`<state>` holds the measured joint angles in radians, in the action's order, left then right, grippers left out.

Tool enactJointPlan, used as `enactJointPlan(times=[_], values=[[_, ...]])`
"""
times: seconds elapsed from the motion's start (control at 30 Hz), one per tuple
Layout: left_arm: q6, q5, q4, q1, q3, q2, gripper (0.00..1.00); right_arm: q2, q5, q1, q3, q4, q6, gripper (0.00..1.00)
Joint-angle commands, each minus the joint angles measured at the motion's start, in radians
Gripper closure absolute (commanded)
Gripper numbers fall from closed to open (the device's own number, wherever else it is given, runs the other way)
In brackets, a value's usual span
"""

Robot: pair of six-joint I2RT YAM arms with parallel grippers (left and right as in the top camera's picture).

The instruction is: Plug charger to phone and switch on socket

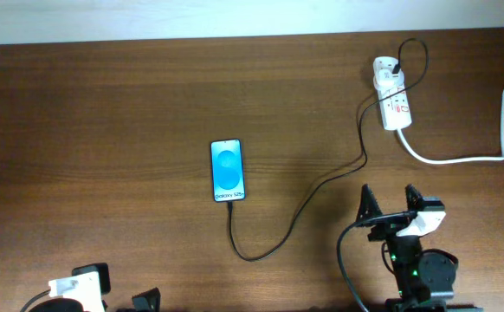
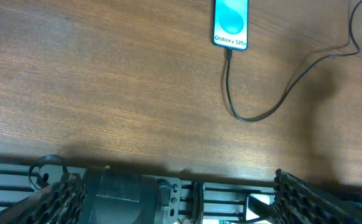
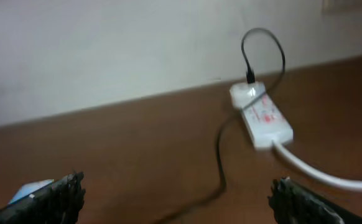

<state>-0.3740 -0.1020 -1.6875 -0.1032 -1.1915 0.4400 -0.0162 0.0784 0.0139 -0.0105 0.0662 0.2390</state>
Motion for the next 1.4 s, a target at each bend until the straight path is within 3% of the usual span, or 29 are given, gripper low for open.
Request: enactJointPlan(times=[0.0, 1.37], values=[[0.002, -0.007, 0.000, 0.001, -0.001, -0.004, 0.01, 0.013, -0.012, -0.006, 0.005, 0.006, 0.002, 0.02], [0.001, -0.007, 0.000, -0.002, 0.010, -0.031, 0.01, 0.012, -0.012, -0.006, 0.005, 0.006, 0.002, 0.02]])
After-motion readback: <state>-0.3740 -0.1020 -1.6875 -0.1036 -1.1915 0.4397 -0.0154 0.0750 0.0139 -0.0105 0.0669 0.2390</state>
